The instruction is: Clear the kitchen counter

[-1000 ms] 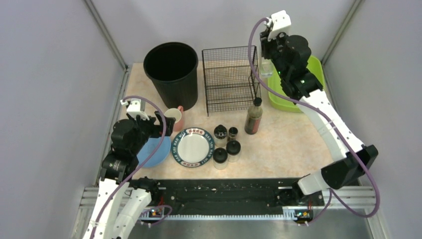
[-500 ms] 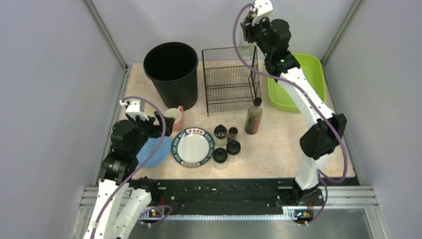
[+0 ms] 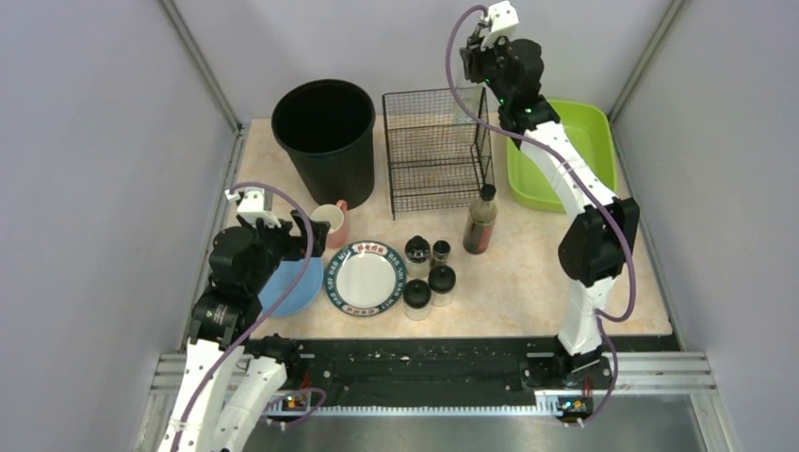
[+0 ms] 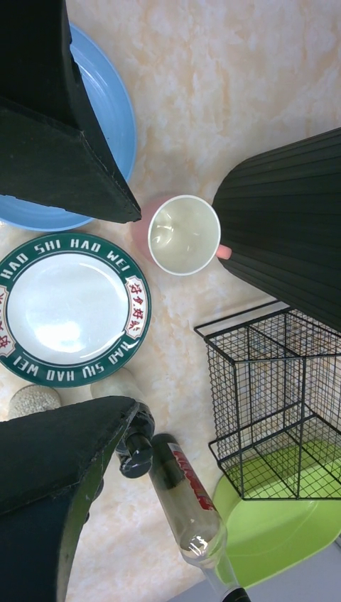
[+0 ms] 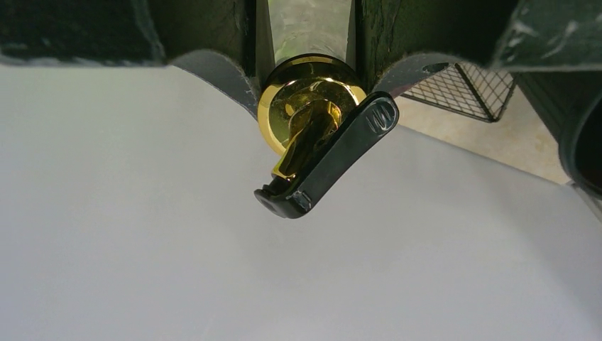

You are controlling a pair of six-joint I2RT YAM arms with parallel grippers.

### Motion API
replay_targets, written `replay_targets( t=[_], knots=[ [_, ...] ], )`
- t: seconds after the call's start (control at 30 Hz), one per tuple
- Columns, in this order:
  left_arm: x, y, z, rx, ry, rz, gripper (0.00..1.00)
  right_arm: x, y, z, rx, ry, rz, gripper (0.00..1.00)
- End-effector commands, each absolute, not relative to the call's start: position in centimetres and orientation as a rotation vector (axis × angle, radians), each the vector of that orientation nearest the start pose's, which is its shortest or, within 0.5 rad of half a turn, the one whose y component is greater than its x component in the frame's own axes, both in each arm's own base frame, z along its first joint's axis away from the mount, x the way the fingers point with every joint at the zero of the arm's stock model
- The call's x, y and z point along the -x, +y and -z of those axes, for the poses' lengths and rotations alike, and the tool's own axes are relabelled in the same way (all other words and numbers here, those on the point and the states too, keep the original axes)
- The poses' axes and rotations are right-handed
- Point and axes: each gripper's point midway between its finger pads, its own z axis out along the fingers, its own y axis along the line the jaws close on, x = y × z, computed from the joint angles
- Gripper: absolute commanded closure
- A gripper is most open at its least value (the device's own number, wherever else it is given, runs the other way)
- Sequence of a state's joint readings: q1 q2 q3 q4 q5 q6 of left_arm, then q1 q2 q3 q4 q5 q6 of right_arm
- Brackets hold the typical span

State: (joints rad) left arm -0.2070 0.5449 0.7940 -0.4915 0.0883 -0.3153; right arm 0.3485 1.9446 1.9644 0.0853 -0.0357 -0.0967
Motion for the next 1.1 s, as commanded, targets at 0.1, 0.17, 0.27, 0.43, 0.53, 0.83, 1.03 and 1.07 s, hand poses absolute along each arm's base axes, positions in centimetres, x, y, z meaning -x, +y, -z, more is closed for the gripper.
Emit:
replay_targets(
  t=[0.1, 0.17, 0.27, 0.43, 0.53, 0.83, 1.03, 1.07],
  knots=[
    [-23.8, -7.7, -28.0, 0.033, 1.796, 0.440, 0.04, -58.7, 19.2, -44.3, 0.260, 1.317, -0.216, 1.00],
    [-23.8, -7.7, -28.0, 0.033, 1.794, 0.440, 0.04, -59.1, 19.1, -42.9, 0.259, 1.345, -0.217, 1.00],
    [-23.9, -7.7, -27.9, 0.034, 1.798, 0.438, 0.04, -59.5, 18.7, -41.3, 0.250, 1.376, -0.217, 1.00],
    [-23.9, -7.7, -27.9, 0.035, 1.798, 0.435, 0.04, -59.8, 18.4, -38.6, 0.250, 1.433, -0.214, 1.00],
    [-23.9, -7.7, -27.9, 0.034, 1.797, 0.436, 0.04, -59.8, 18.2, -35.8, 0.247, 1.477, -0.205, 1.00],
    [-23.8, -7.7, -27.9, 0.035, 1.796, 0.437, 0.04, -59.3, 18.0, -30.8, 0.234, 1.540, -0.211, 1.00],
    [-23.8, -7.7, -27.9, 0.036, 1.797, 0.436, 0.04, -59.0, 17.5, -30.2, 0.215, 1.554, -0.204, 0.73],
    [-23.8, -7.7, -27.8, 0.036, 1.798, 0.437, 0.04, -58.8, 17.5, -30.6, 0.213, 1.549, -0.204, 0.65]
  ],
)
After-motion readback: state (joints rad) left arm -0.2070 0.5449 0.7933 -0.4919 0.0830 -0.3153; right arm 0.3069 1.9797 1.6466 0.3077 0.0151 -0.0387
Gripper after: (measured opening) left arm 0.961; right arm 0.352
